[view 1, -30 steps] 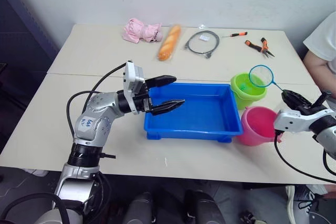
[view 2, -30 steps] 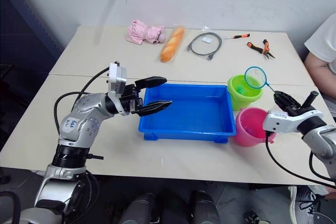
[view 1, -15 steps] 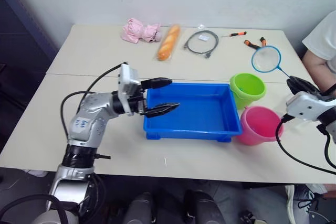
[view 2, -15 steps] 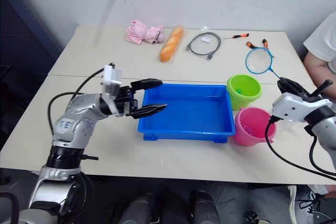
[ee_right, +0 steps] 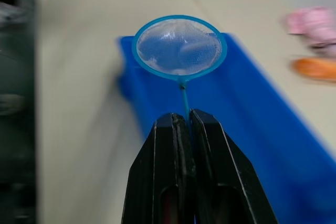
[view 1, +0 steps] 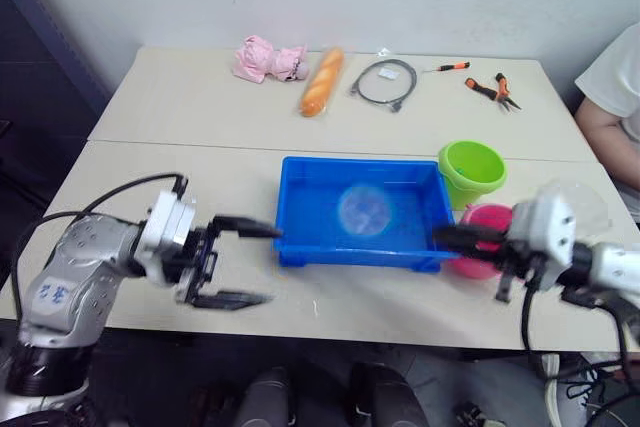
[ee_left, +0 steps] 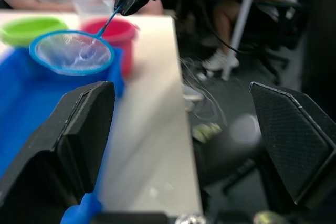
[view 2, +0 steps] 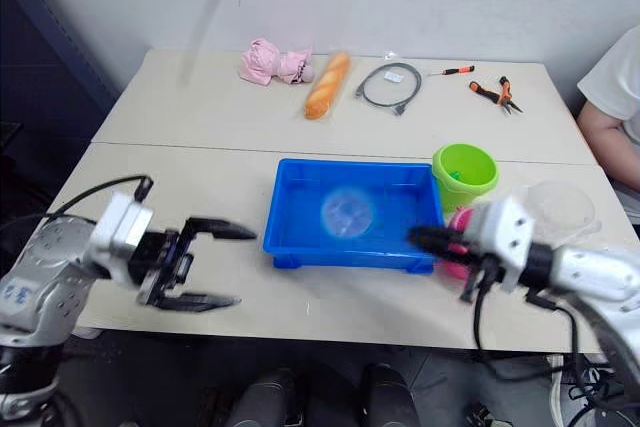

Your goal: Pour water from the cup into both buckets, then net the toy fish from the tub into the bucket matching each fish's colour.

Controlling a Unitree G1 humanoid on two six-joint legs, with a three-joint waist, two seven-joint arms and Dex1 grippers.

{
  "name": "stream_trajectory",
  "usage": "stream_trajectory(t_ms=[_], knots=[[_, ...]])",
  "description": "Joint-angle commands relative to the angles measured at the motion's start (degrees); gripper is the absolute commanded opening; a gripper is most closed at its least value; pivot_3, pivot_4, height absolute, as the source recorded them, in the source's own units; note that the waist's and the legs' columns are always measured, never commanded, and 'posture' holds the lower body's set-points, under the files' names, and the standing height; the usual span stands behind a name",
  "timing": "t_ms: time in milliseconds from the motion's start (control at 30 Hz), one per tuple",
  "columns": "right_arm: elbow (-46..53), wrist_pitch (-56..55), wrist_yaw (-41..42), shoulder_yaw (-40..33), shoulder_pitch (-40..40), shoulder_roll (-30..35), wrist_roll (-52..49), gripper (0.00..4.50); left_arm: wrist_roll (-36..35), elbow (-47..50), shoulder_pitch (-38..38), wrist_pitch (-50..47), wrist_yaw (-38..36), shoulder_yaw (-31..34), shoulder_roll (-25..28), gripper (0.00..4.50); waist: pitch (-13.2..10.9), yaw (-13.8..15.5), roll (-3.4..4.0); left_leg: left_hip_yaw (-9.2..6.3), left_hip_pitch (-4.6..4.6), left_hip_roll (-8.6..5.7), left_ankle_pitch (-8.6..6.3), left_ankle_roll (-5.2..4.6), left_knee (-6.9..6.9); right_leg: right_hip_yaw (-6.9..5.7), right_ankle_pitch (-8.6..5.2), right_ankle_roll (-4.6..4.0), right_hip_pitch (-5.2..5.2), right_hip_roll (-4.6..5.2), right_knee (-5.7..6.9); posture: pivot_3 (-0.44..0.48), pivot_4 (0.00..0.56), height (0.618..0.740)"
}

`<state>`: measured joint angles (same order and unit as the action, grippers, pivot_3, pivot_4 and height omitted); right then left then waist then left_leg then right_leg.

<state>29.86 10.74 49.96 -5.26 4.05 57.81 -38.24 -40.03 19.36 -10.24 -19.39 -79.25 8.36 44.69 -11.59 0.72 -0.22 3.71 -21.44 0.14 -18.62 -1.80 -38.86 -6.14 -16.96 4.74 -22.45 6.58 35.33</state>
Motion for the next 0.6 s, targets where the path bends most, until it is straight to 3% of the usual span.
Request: stream_trajectory(t_ms=[33,233,400,567,600], knots=[[1.70,-0.10,2.86,4.62,2.06,-1.96,3.72,0.00,1.20,3.35,2.64,3.89,-3.13,0.09,1.66,4.39,-0.01,0.43,0.01,0.00,-0.01,-0.01,-0.02,-0.01,-0.01,0.00,0.00,0.00,0.00,0.02,0.00,0.000,0.150,0.740],[-12.62,-9.10,5.71,15.22,2.09,-10.11,17.88,0.00,2.84,5.51,7.77,4.39,-3.85,-1.20,4.30,4.39,-0.01,0.48,0.04,0.03,-0.02,-0.02,-0.07,-0.03,0.00,0.00,-0.01,-0.02,-0.01,0.03,-0.10,0.000,0.150,0.740],[-21.78,-13.91,5.20,18.89,-3.29,-16.58,24.78,0.00,4.06,4.55,10.44,5.10,-3.60,-0.43,6.22,4.39,-0.02,-0.34,0.06,0.05,0.00,0.01,-0.06,-0.01,0.00,-0.01,-0.03,-0.05,-0.04,0.01,0.01,0.000,0.150,0.740],[-24.88,-13.40,6.28,19.76,-4.84,-19.15,26.32,0.00,3.29,5.04,10.85,4.22,-2.70,0.13,7.21,4.39,-0.03,-0.58,0.09,-0.01,0.01,0.00,-0.07,0.04,0.07,-0.06,-0.05,-0.09,-0.06,0.02,0.06,0.000,0.150,0.740],[-24.81,-13.38,6.95,19.95,-4.87,-19.15,26.31,0.88,3.25,5.02,10.82,4.06,-2.60,0.23,7.34,4.50,-0.03,-0.60,0.09,-0.02,0.01,0.00,-0.08,0.04,0.07,-0.07,-0.05,-0.09,-0.06,0.02,0.06,0.000,0.150,0.740]])
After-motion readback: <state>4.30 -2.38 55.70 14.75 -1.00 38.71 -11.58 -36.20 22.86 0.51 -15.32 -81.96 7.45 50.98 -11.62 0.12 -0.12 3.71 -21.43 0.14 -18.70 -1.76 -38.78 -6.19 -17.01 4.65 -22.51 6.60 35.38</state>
